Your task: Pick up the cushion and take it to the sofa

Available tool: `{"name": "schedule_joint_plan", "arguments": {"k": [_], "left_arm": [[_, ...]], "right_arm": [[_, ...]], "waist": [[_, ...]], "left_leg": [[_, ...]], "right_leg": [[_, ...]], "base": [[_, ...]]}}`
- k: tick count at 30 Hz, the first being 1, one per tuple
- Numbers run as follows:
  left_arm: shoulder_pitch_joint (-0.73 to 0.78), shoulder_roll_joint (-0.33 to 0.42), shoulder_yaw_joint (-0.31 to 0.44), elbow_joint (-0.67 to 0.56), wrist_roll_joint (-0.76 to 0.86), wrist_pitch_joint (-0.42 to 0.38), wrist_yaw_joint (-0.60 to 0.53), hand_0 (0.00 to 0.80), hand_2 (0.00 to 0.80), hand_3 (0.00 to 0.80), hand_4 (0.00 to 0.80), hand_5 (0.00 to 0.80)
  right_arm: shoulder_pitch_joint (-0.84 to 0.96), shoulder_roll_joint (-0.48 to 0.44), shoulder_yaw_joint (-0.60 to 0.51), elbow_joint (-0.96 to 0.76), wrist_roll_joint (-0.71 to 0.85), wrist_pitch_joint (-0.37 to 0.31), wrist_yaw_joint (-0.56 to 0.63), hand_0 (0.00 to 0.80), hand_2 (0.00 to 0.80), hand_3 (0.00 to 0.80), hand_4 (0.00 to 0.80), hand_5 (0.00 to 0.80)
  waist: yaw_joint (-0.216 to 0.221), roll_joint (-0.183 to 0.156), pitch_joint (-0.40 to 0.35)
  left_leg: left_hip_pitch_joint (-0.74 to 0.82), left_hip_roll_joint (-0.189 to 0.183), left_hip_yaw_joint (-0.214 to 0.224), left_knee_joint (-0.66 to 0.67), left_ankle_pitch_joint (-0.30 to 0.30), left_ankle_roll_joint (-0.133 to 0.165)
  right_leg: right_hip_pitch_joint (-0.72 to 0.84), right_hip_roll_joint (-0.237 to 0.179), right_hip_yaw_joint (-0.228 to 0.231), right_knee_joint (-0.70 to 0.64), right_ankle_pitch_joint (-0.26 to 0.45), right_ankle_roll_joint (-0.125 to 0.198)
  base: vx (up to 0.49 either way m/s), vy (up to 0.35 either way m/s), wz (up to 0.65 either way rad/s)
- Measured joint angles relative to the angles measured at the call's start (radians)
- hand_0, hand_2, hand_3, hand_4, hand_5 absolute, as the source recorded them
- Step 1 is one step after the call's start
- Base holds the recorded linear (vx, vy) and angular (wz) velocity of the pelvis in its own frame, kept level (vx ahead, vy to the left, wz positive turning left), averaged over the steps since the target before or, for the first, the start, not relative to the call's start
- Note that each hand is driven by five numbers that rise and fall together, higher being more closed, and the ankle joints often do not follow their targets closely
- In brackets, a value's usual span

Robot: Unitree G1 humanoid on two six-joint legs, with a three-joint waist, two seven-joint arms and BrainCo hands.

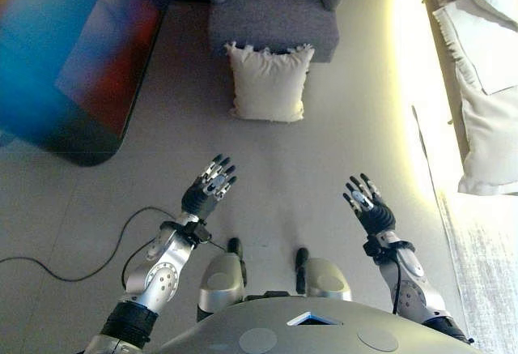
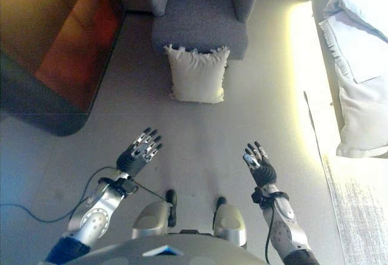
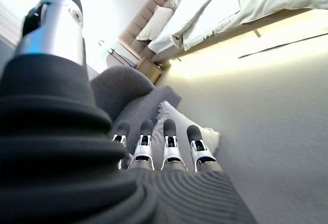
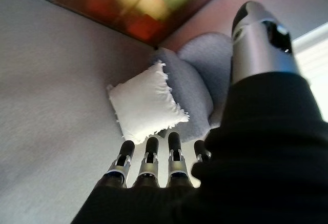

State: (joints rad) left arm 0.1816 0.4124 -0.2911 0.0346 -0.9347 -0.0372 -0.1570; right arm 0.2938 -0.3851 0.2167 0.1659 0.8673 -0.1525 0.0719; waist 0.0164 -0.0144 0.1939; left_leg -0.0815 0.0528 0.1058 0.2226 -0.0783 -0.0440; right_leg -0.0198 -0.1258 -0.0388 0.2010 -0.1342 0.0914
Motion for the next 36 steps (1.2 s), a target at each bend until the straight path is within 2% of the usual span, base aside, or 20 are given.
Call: {"name": "schedule_joint_plan", "arguments": {"k": [2,3,4,5,7,8,9,10,12,15,18,20,22,24,25,26,27,28,31,36], "left_arm": [[-0.007,0.000,0.004,0.000,0.000,0.000,0.000,0.000,0.000,0.000,0.000,0.000],[-0.006,-0.002,0.006,0.000,0.000,0.000,0.001,0.000,0.000,0.000,0.000,0.000],[-0.008,-0.002,0.007,0.001,0.001,0.002,0.001,0.000,0.000,0.000,0.000,0.000],[-0.010,-0.003,0.007,0.005,0.006,0.002,0.000,0.000,0.000,0.000,0.000,0.000],[-0.016,-0.005,0.008,0.033,0.018,0.003,-0.001,0.000,0.000,0.000,0.000,0.000],[-0.011,-0.006,0.008,0.049,0.019,0.006,0.000,0.000,0.000,0.000,0.000,0.000],[-0.007,-0.006,0.008,0.049,0.020,0.006,0.000,0.000,0.000,0.000,0.000,0.000],[-0.006,-0.004,0.014,0.048,0.025,0.006,-0.002,0.000,0.000,0.000,0.000,0.000],[0.007,0.007,0.029,0.047,0.043,0.009,-0.001,0.000,0.000,0.000,0.000,0.000],[0.016,0.029,0.041,0.045,0.049,0.011,0.003,0.000,0.000,0.000,0.000,0.000],[0.016,0.020,0.028,0.050,0.049,0.012,0.016,0.000,0.000,0.000,0.000,0.000],[0.012,0.018,0.010,0.062,0.049,0.012,0.022,0.000,0.000,0.000,0.000,0.000],[0.014,0.021,-0.006,0.071,0.049,0.013,0.023,0.000,0.000,0.000,0.000,0.000],[0.016,0.032,-0.010,0.070,0.048,0.014,0.022,0.000,0.000,0.000,0.000,0.000],[0.015,0.015,-0.014,0.081,0.048,0.023,0.027,0.000,0.000,0.000,0.000,0.000],[0.017,0.009,-0.023,0.077,0.048,0.031,0.026,0.000,0.000,0.000,0.000,0.000],[0.016,-0.006,-0.036,0.073,0.049,0.034,0.025,0.000,0.000,0.000,0.000,0.000],[0.015,-0.016,-0.044,0.072,0.049,0.040,0.024,0.000,0.000,0.000,0.000,0.000],[0.033,-0.031,-0.042,0.071,0.049,0.051,0.018,0.000,0.000,0.000,0.000,0.000],[0.046,-0.009,-0.037,0.070,0.094,0.034,0.020,0.000,0.000,0.000,0.000,0.000]], "right_arm": [[-0.006,0.007,-0.001,0.000,-0.001,0.001,0.002,0.000,0.000,0.000,0.000,0.000],[-0.013,0.010,-0.001,0.000,-0.001,0.002,0.002,0.000,0.000,0.000,0.000,0.000],[-0.020,0.014,-0.006,0.000,-0.001,0.002,0.001,0.000,0.000,0.000,0.000,0.000],[-0.028,0.018,-0.007,-0.001,-0.003,0.002,-0.003,0.000,0.000,0.000,0.000,0.000],[-0.043,0.031,-0.008,-0.001,-0.005,0.002,-0.018,0.000,0.000,0.000,0.000,0.000],[-0.034,0.038,-0.004,-0.002,-0.009,0.002,-0.026,0.000,0.000,0.000,0.000,0.000],[-0.030,0.039,-0.005,-0.003,-0.013,0.001,-0.029,0.000,0.000,0.000,0.000,0.000],[-0.003,0.041,-0.004,-0.004,-0.019,0.002,-0.036,0.000,0.000,0.000,0.000,0.000],[0.045,0.046,-0.004,-0.004,-0.032,0.001,-0.035,0.000,0.000,0.000,0.000,0.000],[0.091,0.052,-0.004,-0.002,-0.031,0.000,-0.027,0.000,0.000,0.000,0.000,0.000],[0.072,0.049,-0.005,-0.001,-0.031,-0.002,-0.014,0.000,0.000,0.000,0.000,0.000],[0.050,0.049,-0.005,-0.001,-0.030,-0.002,-0.016,0.000,0.000,0.000,0.000,0.000],[0.052,0.051,-0.006,-0.001,-0.030,-0.002,-0.017,0.000,0.000,0.000,0.000,0.000],[0.065,0.063,-0.006,0.012,-0.030,-0.002,-0.016,0.000,0.000,0.000,0.000,0.000],[0.061,0.059,-0.012,0.043,-0.030,-0.002,-0.017,0.000,0.000,0.000,0.000,0.000],[0.062,0.054,-0.015,0.055,-0.030,-0.002,-0.016,0.000,0.000,0.000,0.000,0.000],[0.061,0.036,-0.025,0.056,-0.030,-0.002,-0.017,0.000,0.000,0.000,0.000,0.000],[0.062,0.025,-0.029,0.055,-0.030,-0.002,-0.016,0.000,0.000,0.000,0.000,0.000],[0.061,0.012,-0.030,0.055,-0.030,-0.002,-0.016,0.000,0.000,0.000,0.000,0.000],[0.048,0.013,-0.001,0.051,-0.030,0.003,-0.013,0.000,0.000,0.000,0.000,0.000]], "waist": [[0.001,0.000,-0.005],[0.003,0.000,-0.009],[0.004,-0.001,-0.013],[0.005,0.003,-0.016],[0.005,0.014,-0.021],[0.000,0.026,-0.036],[-0.003,0.031,-0.046],[-0.002,0.034,-0.052],[-0.004,0.031,-0.067],[-0.006,0.010,-0.097],[-0.023,0.003,-0.096],[-0.042,-0.003,-0.092],[-0.067,-0.015,-0.093],[-0.079,-0.069,-0.101],[-0.079,-0.062,-0.097],[-0.079,-0.049,-0.094],[-0.084,-0.022,-0.076],[-0.086,-0.014,-0.072],[-0.083,-0.013,-0.072],[-0.087,-0.017,-0.072]], "left_leg": [[0.000,-0.001,0.002,0.008,-0.012,0.004],[0.001,-0.003,0.008,0.004,-0.013,0.007],[0.000,-0.017,0.016,0.002,-0.017,0.014],[-0.002,-0.025,0.016,0.001,-0.032,0.032],[-0.012,-0.039,0.003,0.025,-0.054,0.047],[-0.012,-0.033,-0.002,0.035,-0.065,0.052],[-0.011,-0.035,-0.005,0.031,-0.062,0.058],[0.005,-0.038,-0.001,0.019,-0.058,0.068],[0.022,-0.051,-0.001,-0.002,-0.051,0.082],[0.022,-0.062,-0.008,-0.013,-0.043,0.095],[0.020,-0.070,-0.017,-0.028,-0.041,0.096],[0.045,-0.076,-0.038,-0.055,-0.039,0.089],[0.056,-0.076,-0.063,-0.066,-0.046,0.074],[0.079,-0.081,-0.083,-0.069,-0.057,0.013],[0.087,-0.061,-0.093,-0.067,-0.067,-0.006],[0.086,-0.036,-0.093,-0.060,-0.072,-0.011],[0.084,-0.013,-0.080,-0.020,-0.085,-0.025],[0.088,-0.011,-0.076,-0.001,-0.102,-0.035],[0.115,-0.001,-0.076,0.004,-0.134,-0.048],[0.145,0.022,-0.076,-0.032,-0.137,-0.053]], "right_leg": [[0.001,-0.004,-0.004,0.003,-0.002,0.004],[-0.004,-0.012,-0.026,0.015,-0.002,0.004],[-0.023,-0.019,-0.068,0.044,-0.002,0.003],[-0.049,-0.023,-0.081,0.089,-0.002,0.003],[-0.122,-0.038,-0.079,0.227,0.001,0.007],[-0.149,-0.048,-0.080,0.289,0.028,0.021],[-0.166,-0.051,-0.081,0.316,0.047,0.015],[-0.195,-0.064,-0.081,0.373,0.080,-0.009],[-0.213,-0.096,-0.093,0.405,0.083,-0.027],[-0.209,-0.130,-0.121,0.322,0.068,-0.014],[-0.209,-0.168,-0.133,0.084,0.098,0.060],[-0.210,-0.190,-0.131,-0.122,0.157,0.125],[-0.192,-0.201,-0.117,-0.223,0.182,0.138],[-0.173,-0.213,-0.109,-0.233,0.161,0.141],[-0.172,-0.193,-0.110,-0.217,0.208,0.141],[-0.172,-0.171,-0.116,-0.201,0.208,0.141],[-0.165,-0.146,-0.119,-0.172,0.218,0.128],[-0.161,-0.138,-0.120,-0.148,0.236,0.103],[-0.160,-0.132,-0.125,-0.070,0.247,0.058],[-0.144,-0.112,-0.107,-0.057,0.230,0.052]], "base": [[0.225,0.208,-0.05],[0.261,0.309,-0.12],[0.231,0.311,-0.19],[0.213,0.294,-0.29],[0.161,0.208,-0.30],[0.189,0.171,-0.07],[0.226,0.139,-0.01],[0.230,0.075,0.00],[0.192,-0.035,0.07],[0.200,-0.166,0.09],[0.298,-0.166,-0.10],[0.280,-0.087,0.00],[0.302,-0.101,0.33],[0.317,-0.132,0.52],[0.274,-0.128,0.37],[0.349,-0.166,0.42],[0.403,-0.187,0.45],[0.426,-0.193,0.52],[0.381,-0.175,0.15],[0.352,-0.208,0.00]]}}
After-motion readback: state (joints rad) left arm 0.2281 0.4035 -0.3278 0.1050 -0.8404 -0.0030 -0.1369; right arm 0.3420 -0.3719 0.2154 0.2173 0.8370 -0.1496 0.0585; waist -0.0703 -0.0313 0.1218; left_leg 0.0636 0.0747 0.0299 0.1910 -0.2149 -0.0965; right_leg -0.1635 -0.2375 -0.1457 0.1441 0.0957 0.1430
